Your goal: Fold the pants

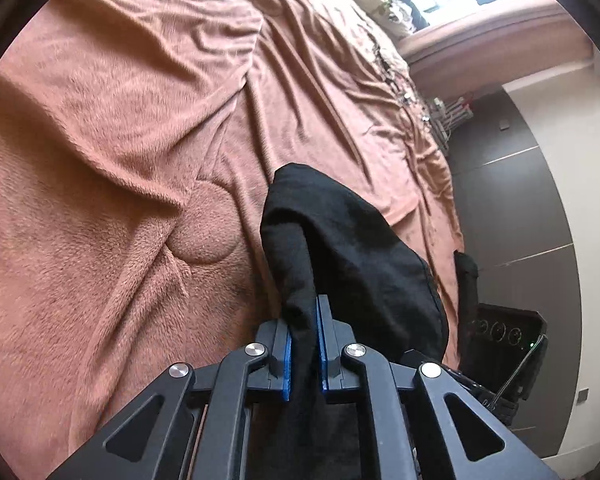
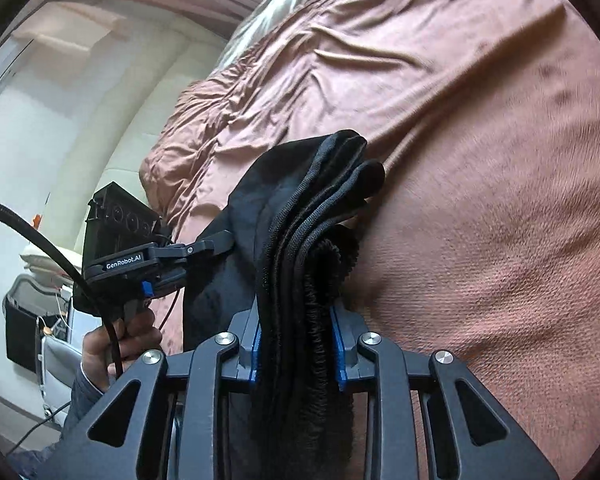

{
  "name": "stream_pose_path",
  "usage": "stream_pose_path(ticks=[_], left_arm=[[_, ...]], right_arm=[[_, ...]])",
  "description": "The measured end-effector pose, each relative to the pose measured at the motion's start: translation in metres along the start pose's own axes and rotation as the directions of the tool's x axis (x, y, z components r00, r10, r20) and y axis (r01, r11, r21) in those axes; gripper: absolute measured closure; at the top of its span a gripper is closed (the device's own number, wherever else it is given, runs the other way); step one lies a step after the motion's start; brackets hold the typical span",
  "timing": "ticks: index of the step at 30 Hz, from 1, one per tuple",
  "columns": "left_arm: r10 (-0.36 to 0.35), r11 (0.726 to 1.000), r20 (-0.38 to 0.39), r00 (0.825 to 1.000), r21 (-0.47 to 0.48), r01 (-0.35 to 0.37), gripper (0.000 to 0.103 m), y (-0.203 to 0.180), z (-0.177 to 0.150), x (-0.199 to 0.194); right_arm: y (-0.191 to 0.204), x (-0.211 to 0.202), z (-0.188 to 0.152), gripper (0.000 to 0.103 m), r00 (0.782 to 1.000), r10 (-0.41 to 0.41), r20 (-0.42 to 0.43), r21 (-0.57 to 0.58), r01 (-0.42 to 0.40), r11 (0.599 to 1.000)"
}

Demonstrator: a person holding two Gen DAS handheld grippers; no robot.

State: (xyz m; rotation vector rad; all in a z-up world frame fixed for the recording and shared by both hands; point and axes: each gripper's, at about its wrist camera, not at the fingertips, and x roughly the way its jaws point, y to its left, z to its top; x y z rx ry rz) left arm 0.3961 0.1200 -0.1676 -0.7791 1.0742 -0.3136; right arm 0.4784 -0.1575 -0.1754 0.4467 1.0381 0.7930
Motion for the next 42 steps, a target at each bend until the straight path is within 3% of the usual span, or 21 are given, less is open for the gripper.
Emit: stream_pose_path(ticks=[6, 25, 42], left_arm=[[-0.014, 0.999, 0.043, 0.999, 0.052, 0.012, 0.093, -0.015, -0.010, -0.023], [-0.067, 0.982, 0.176, 0.982, 0.188, 0.034, 0.094, -0.073, -0.060, -0.095], [-0.148, 0.951, 0.225, 0.963, 0.300, 0.076, 0.094, -0.141, -0.105, -0.135]], right_arm=[[0.027, -0.015, -0.015, 0.080, 0.998, -0.037, 0.049, -0.076, 0.041, 0.996], [0.084, -0.093, -0.067, 0.081, 0.983, -0.042, 0.179, -0.255, 0.088, 0.963], [0.117, -0.173, -0.101, 0.082, 0.956, -0.053, 0.287, -0.349, 0.156, 0.924]])
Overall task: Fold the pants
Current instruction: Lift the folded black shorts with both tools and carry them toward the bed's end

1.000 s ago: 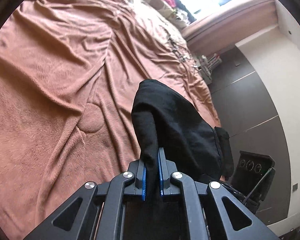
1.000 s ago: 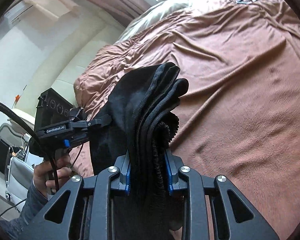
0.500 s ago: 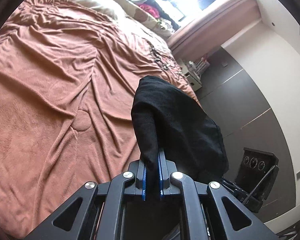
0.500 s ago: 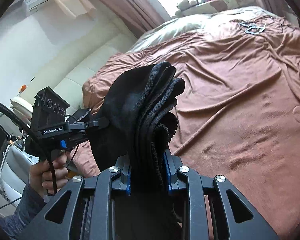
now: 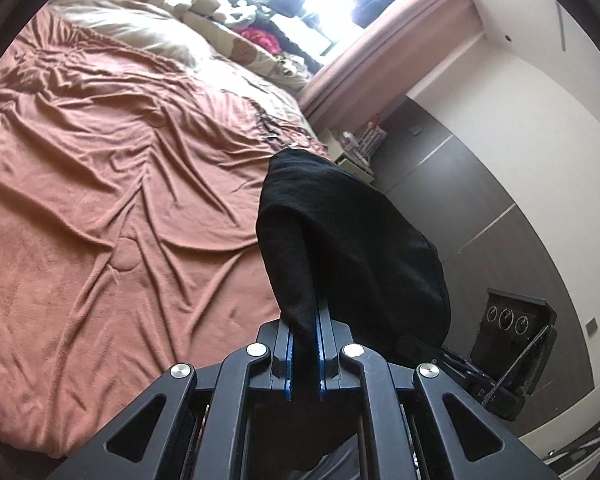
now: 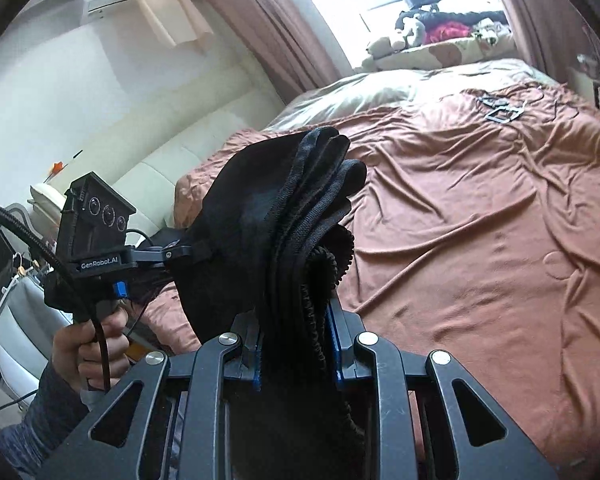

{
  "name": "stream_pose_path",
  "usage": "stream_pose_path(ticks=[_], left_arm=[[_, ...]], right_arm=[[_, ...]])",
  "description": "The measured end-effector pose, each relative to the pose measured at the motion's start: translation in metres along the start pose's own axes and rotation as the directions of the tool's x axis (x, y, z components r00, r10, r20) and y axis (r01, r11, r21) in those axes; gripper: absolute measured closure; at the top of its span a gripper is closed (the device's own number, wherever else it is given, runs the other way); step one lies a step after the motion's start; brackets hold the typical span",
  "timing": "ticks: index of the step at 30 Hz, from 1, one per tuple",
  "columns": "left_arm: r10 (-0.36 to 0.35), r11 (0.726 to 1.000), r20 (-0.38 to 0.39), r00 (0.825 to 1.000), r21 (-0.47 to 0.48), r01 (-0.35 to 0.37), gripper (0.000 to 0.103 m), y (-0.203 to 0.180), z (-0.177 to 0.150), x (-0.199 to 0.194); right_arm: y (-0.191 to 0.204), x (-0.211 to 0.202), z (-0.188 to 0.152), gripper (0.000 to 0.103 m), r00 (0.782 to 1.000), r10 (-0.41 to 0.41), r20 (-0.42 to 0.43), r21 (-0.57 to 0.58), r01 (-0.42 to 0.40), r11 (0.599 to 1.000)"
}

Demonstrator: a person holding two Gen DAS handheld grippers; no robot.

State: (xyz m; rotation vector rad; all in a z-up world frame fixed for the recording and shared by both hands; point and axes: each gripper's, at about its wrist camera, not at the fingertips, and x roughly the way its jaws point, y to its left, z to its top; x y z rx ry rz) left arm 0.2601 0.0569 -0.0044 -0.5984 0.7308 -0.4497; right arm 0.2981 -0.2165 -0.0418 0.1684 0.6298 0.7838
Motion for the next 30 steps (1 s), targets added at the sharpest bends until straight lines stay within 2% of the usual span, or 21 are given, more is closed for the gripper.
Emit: stream_pose_path(ticks=[11, 18, 30], left_arm=[[-0.064, 0.995, 0.031, 0.997, 0.081, 0.061, 0.094, -0.065, -0.018, -0.025], [-0.100, 0.987, 0.028, 0.995, 0.131, 0.095, 0.094, -0.099, -0.031, -0.028], [-0.154, 0.965, -0.008, 0.988, 0.213, 0.152, 0.094, -0.158, -0.031, -0.008]], right_arm=[[0.023, -0.068, -0.009, 0.082, 0.996, -0.048, 0.070, -0.061, 0.052, 0.997], [0.031, -0.102, -0.020, 0.082, 0.991, -0.074, 0.108, -0.085, 0.083, 0.993], [0.010, -0.140, -0.027, 0.082, 0.982, -0.095, 0.166, -0.105, 0.113, 0.988]])
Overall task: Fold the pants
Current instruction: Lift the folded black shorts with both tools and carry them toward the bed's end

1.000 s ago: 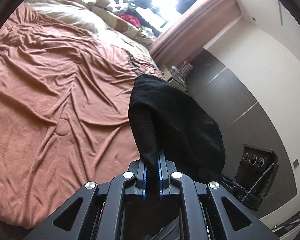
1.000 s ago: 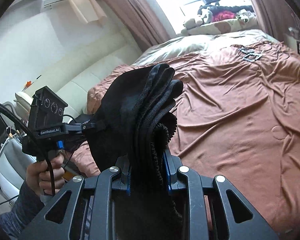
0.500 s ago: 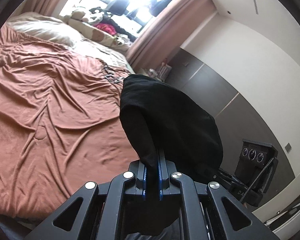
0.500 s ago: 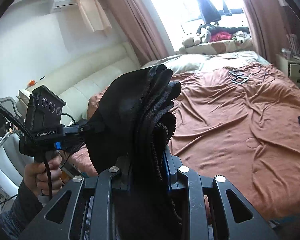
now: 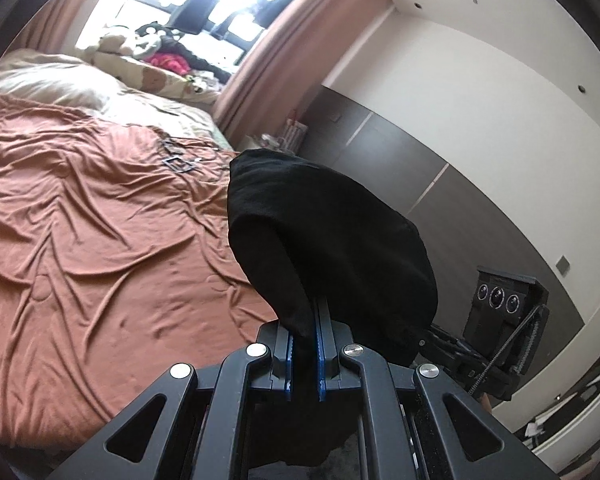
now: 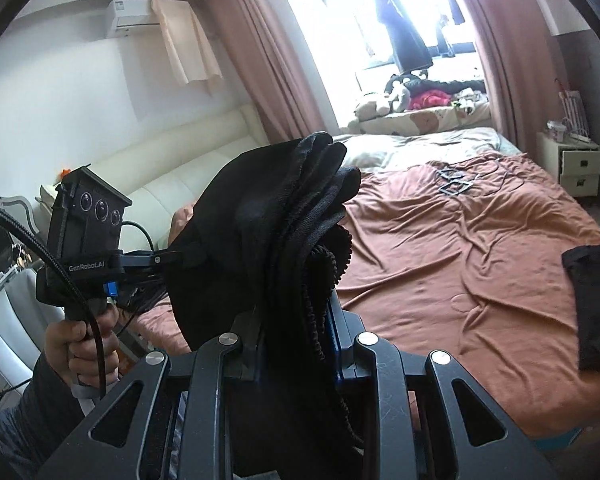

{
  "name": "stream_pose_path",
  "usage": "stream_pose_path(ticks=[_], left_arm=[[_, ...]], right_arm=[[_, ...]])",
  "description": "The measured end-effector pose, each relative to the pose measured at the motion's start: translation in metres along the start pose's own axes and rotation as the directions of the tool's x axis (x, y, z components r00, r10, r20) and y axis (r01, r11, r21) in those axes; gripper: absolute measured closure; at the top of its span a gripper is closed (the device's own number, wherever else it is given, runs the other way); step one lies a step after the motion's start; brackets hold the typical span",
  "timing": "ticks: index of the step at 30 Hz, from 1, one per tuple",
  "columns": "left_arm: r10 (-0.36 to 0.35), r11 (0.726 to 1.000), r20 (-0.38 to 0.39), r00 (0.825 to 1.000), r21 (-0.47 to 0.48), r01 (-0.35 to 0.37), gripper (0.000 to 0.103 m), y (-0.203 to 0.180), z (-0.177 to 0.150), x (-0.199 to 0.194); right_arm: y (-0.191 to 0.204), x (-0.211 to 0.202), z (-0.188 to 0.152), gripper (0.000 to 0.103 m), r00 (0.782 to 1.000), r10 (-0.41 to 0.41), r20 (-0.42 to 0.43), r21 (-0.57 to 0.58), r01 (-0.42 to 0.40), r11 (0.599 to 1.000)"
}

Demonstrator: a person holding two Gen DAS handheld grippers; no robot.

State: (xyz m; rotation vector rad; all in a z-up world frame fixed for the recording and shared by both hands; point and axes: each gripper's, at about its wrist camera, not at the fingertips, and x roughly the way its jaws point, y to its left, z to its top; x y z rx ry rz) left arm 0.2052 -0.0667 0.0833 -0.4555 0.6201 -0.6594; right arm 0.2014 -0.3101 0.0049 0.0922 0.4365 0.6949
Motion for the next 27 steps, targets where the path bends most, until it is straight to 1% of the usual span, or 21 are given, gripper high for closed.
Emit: stream_pose_path(ticks=[6, 11, 18, 21, 27], left_arm=[[-0.039, 0.999, -0.024, 0.999, 0.036, 0.039, 0.094, -0.023, 0.011, 0.028], [-0.079, 0.994, -0.029, 0.996, 0.070, 0.081, 0.094, -0.041, 0.019, 0.053], [-0.131, 0.988, -0.043, 0.990, 0.074, 0.134, 0.094, -0.053, 0.028, 0.105], [-0.165, 0.983, -0.060, 0.985, 0.070, 0.169, 0.094, -0.058, 0.031, 0.130], [-0.231, 0.970, -0.112, 0.966, 0.054, 0.238, 0.094, -0.067, 0.032, 0.184]], right_arm=[[-0.018, -0.018, 0.004, 0.082, 0.999, -0.033, 0.021, -0.007, 0.033, 0.999], [-0.030, -0.036, 0.012, 0.082, 0.998, -0.056, 0.022, -0.042, 0.057, 0.997], [-0.046, -0.049, 0.018, 0.082, 0.995, -0.098, 0.020, -0.071, 0.099, 0.993], [-0.059, -0.055, 0.020, 0.082, 0.993, -0.117, 0.017, -0.060, 0.118, 0.991], [-0.073, -0.069, 0.019, 0.082, 0.986, -0.169, 0.012, -0.047, 0.169, 0.984]])
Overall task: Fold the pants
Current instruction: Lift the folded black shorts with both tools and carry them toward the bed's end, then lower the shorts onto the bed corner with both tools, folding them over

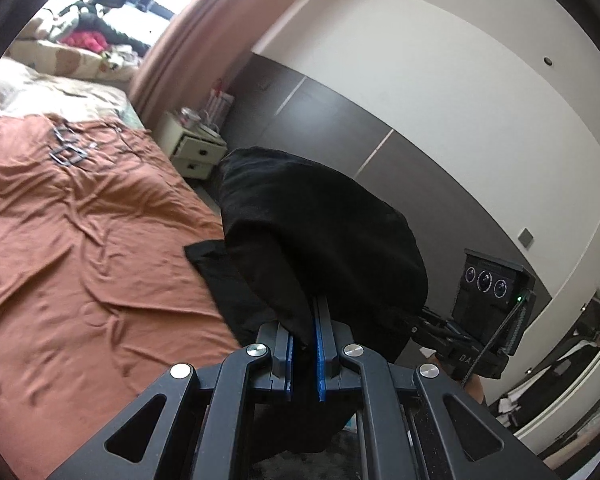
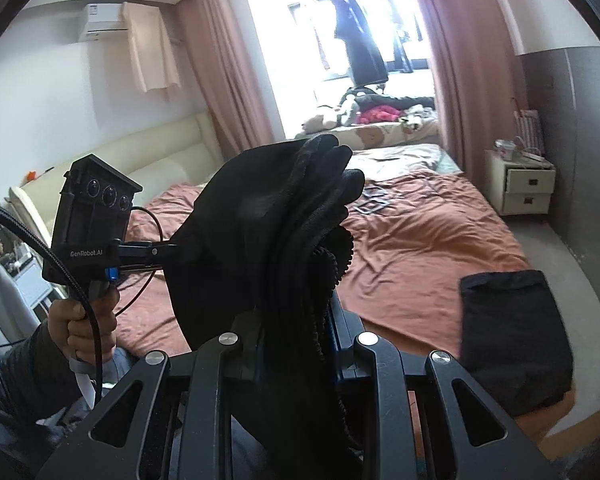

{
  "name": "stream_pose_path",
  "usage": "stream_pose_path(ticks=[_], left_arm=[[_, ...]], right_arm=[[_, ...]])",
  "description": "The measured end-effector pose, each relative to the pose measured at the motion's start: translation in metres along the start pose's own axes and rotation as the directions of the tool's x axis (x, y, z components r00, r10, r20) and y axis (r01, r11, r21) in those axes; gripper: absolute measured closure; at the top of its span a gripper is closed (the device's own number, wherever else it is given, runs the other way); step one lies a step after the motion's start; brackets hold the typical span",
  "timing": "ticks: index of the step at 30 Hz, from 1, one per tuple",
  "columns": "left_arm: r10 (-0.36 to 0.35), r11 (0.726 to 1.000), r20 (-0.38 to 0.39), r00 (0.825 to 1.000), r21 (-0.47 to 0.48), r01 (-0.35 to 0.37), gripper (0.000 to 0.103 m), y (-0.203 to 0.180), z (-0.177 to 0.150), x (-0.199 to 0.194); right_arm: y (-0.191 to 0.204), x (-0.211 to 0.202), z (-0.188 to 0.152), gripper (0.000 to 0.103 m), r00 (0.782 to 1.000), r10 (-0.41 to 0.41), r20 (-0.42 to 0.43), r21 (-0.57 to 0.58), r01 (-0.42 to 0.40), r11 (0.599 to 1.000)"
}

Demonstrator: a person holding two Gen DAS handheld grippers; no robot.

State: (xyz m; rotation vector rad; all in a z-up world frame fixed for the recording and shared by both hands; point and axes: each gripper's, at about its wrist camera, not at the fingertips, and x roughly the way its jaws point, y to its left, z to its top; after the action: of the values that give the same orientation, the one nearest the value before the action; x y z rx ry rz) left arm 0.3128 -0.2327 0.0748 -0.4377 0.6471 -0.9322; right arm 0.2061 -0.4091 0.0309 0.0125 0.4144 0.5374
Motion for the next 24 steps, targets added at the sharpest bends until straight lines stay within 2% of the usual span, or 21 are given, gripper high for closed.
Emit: stream_pose_path(ticks=[12, 24], left_arm=[[-0.115, 0.993, -0.106, 0.988, -0.025, 0.113, 0.094, 0.003, 0.016, 0.110], [-0.197, 0.979, -0.201, 0.960, -0.085, 0.184, 0.094, 0.026, 0.029, 0.216]], right_arm=[[-0.014, -0.022, 0.006, 0.082, 0.989, -0.145, -0.021, 0.000, 0.145, 0.989], [-0.011, -0.007, 0.020, 0.082, 0.955, -0.285, -0.078, -0.007, 0.285, 0.958]])
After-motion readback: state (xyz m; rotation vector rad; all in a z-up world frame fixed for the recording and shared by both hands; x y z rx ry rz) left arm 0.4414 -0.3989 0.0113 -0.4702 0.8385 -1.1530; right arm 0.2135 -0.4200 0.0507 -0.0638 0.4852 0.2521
